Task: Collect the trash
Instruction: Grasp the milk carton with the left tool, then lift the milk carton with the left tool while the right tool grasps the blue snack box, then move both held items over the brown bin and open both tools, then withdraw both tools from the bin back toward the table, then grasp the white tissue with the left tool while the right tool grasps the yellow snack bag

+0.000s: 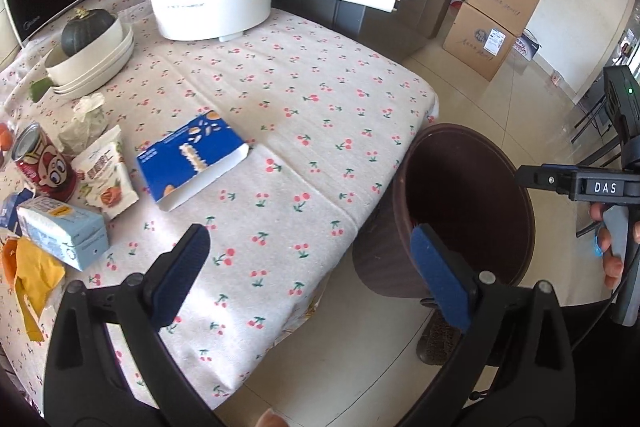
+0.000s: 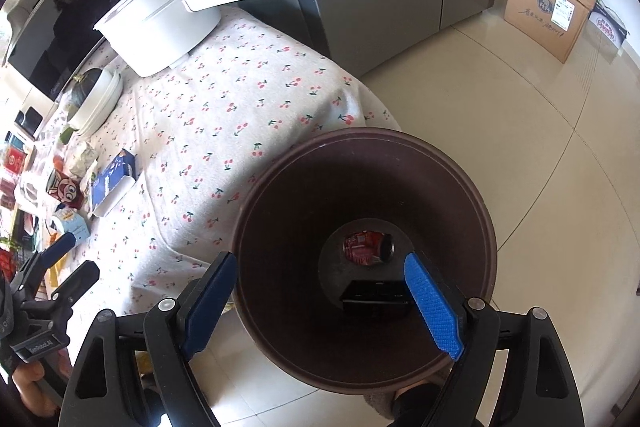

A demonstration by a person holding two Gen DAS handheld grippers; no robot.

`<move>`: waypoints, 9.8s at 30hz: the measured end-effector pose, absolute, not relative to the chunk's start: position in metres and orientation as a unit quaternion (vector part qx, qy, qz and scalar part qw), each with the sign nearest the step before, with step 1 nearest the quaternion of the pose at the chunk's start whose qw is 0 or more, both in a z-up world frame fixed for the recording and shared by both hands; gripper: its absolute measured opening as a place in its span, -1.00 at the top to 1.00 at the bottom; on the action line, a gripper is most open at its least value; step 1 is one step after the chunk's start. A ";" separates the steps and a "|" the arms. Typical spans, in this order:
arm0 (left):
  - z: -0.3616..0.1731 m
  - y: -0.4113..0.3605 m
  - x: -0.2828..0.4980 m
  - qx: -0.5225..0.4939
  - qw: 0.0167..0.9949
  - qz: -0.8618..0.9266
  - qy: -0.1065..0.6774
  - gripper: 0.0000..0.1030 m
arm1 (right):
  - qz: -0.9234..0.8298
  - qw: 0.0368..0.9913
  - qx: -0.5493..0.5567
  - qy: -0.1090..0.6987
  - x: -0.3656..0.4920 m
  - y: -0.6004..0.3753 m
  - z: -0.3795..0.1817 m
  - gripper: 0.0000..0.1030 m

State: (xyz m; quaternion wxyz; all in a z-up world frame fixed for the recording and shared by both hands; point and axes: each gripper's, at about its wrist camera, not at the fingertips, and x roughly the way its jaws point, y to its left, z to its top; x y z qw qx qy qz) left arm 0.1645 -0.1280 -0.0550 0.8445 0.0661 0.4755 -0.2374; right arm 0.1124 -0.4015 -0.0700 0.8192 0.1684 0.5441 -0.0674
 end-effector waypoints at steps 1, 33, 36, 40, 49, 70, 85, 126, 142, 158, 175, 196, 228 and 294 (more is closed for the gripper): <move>-0.053 -0.119 0.166 0.062 0.847 -0.230 0.476 -0.95 | -0.064 0.820 0.165 0.544 0.115 -0.396 -0.068 -0.72; -0.055 0.091 0.227 -0.165 0.837 -0.080 0.516 -0.69 | 0.040 0.819 0.101 0.564 0.204 -0.222 -0.064 -0.81; -0.069 0.084 0.241 -0.168 0.827 -0.074 0.531 -0.46 | 0.042 0.817 0.103 0.566 0.209 -0.218 -0.065 -0.81; -0.089 0.075 0.255 -0.168 0.814 -0.052 0.553 -0.32 | 0.043 0.812 0.108 0.572 0.213 -0.216 -0.069 -0.82; -0.115 0.079 0.265 -0.250 0.789 -0.019 0.560 -0.32 | 0.038 0.808 0.102 0.579 0.212 -0.218 -0.074 -0.82; -0.101 0.068 0.268 -0.197 0.805 -0.002 0.559 -0.53 | 0.035 0.806 0.097 0.584 0.205 -0.226 -0.076 -0.82; -0.104 0.046 0.254 -0.147 0.819 -0.020 0.555 -0.06 | 0.027 0.812 0.112 0.572 0.214 -0.217 -0.072 -0.89; -0.068 0.083 0.206 -0.090 0.836 -0.095 0.533 -0.06 | 0.111 0.834 -0.030 0.539 0.296 -0.121 -0.129 -0.89; -0.059 0.045 0.192 -0.088 0.838 -0.131 0.523 -0.06 | 0.084 0.854 0.000 0.513 0.239 -0.174 -0.080 -0.87; -0.056 -0.064 0.183 -0.044 0.826 -0.213 0.521 -0.06 | 0.011 0.851 0.066 0.521 0.164 -0.303 -0.062 -0.87; -0.092 -0.205 0.165 0.029 0.782 -0.314 0.537 -0.06 | -0.066 0.825 0.104 0.552 0.099 -0.423 -0.104 -0.87; -0.107 -0.249 0.164 0.050 0.794 -0.347 0.497 -0.80 | -0.095 0.812 0.112 0.565 0.083 -0.458 -0.120 -0.87; -0.070 -0.096 0.176 0.024 0.835 -0.219 0.505 -0.96 | -0.057 0.812 0.067 0.577 0.123 -0.388 -0.104 -1.00; -0.047 0.163 0.203 -0.170 0.847 -0.076 0.497 0.96 | 0.093 0.815 -0.010 0.572 0.224 -0.129 -0.094 -1.00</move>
